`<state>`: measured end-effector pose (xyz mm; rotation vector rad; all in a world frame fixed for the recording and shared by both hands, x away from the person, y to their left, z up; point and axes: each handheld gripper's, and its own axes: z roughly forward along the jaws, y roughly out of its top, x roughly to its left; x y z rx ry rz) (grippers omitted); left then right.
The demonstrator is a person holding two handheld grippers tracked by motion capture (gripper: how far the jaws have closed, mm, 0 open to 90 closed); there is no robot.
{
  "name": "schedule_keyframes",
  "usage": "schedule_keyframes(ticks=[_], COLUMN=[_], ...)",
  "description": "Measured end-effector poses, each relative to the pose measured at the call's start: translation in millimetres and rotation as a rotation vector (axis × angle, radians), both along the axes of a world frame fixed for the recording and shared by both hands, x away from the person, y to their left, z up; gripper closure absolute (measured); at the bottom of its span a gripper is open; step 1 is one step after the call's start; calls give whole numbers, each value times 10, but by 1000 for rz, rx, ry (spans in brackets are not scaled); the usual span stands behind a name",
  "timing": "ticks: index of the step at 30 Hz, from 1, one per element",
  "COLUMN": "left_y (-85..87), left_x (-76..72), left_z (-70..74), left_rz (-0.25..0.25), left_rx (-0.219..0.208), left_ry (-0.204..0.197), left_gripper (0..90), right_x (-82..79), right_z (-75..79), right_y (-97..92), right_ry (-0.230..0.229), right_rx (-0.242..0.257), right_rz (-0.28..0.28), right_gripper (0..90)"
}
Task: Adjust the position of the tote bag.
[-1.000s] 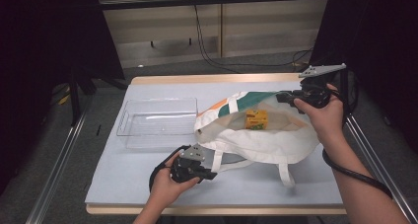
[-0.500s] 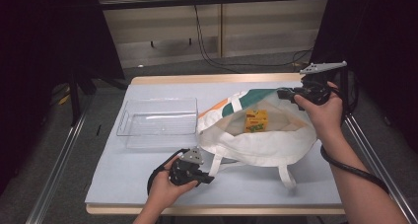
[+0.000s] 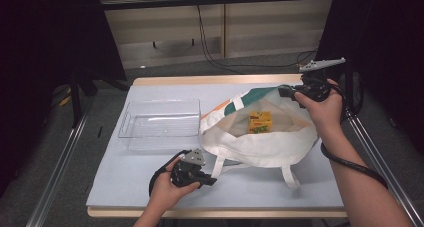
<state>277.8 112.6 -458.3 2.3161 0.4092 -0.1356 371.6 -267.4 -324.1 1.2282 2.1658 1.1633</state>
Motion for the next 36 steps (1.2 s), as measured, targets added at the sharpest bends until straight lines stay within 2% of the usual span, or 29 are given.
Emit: schedule_keyframes(ticks=[2, 3, 5, 6, 7, 8, 13, 14, 15, 16, 22, 23, 27, 29, 34, 35, 36], left_y=[0, -5, -1, 3, 4, 5, 7, 13, 15, 9, 19, 17, 22, 30, 32, 29, 33], left_x=[3, -5, -4, -10, -6, 0, -11, -6, -5, -14, -10, -16, -9, -1, 6, 5, 10], left_z=[12, 2, 5, 25, 24, 1, 1, 18, 16, -1, 7, -4, -2, 12, 7, -11, -10], left_rz=[-13, -5, -10, -1, -4, -16, -7, -16, -18, -5, -13, -7, -13, -24, -21, -14, -16], left_rx=[21, 9, 15, 52, 52, 17, 16, 40, 38, 13, 29, 14, 18, 43, 36, 11, 13], left_ry=[-10, -9, -8, -23, -28, -12, -2, -2, -4, -1, -4, -5, -4, -7, -1, -3, -3], left_gripper=[882, 882, 883, 882, 882, 882, 883, 882, 882, 883, 882, 882, 883, 883, 883, 883, 883], right_x=[22, 33, 55, 65, 73, 81, 111, 116, 121, 126, 165, 170, 198, 217, 269, 280, 303], right_z=[-7, -11, -20, -25, -28, -31, -35, -35, -35, -36, -50, -54, -78, -92, -123, -128, -141], right_y=[7, 6, 8, 6, 6, 3, -4, -4, -4, -1, -7, -8, -16, -19, -15, -16, -24], right_ry=[3, 4, 6, 6, 7, 8, 11, 10, 12, 13, 17, 19, 22, 27, 34, 37, 38], right_rx=[-2, -3, -1, 0, 1, 0, -1, -2, -5, -6, -5, -8, -6, -6, -8, -10, -10], right_rz=[-4, -6, -9, -7, -13, -14, -18, -19, -19, -21, -27, -29, -34, -36, -40, -43, -45], right_gripper=[813, 813, 813, 813, 813, 813, 813, 813, 813, 813, 813, 813, 814, 814, 815, 815, 815])
